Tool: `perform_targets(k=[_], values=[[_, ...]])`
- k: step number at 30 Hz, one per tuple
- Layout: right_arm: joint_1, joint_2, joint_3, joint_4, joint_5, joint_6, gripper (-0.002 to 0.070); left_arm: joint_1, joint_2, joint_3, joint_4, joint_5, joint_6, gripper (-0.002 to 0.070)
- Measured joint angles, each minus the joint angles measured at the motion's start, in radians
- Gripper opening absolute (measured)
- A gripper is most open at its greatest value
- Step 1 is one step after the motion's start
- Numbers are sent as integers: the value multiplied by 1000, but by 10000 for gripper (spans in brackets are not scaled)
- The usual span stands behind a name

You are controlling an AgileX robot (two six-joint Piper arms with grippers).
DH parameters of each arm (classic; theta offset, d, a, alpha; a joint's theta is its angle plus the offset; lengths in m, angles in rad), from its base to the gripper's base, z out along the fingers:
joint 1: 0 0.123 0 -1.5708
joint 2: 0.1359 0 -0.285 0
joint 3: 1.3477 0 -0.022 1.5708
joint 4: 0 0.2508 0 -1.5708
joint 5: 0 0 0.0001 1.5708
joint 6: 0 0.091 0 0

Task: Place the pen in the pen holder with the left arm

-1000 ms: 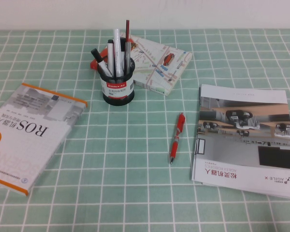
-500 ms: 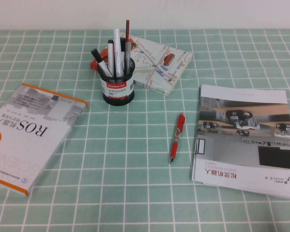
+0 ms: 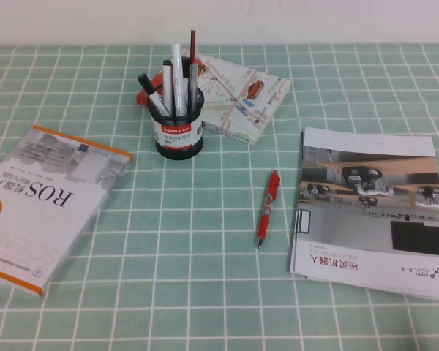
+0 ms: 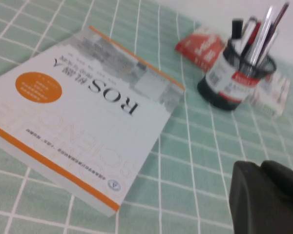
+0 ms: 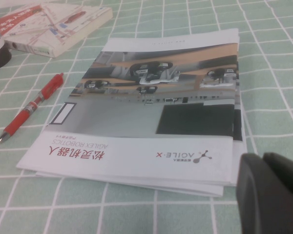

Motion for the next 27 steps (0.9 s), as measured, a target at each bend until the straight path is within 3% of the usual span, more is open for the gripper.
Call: perform_targets(k=[8,14,19,27], values=[[0,0,0,0,0,0,-20,0,410,-342,-117,293,267,-3],[0,0,0,0,0,0,-20,-11,726,-457,-210,325,455,-3],[0,0,0,0,0,0,-20,-137,972,-565,-207,325,472,-3],[0,0,0,0,0,0,-20,-381,1281,-817,-103,312,358,-3]])
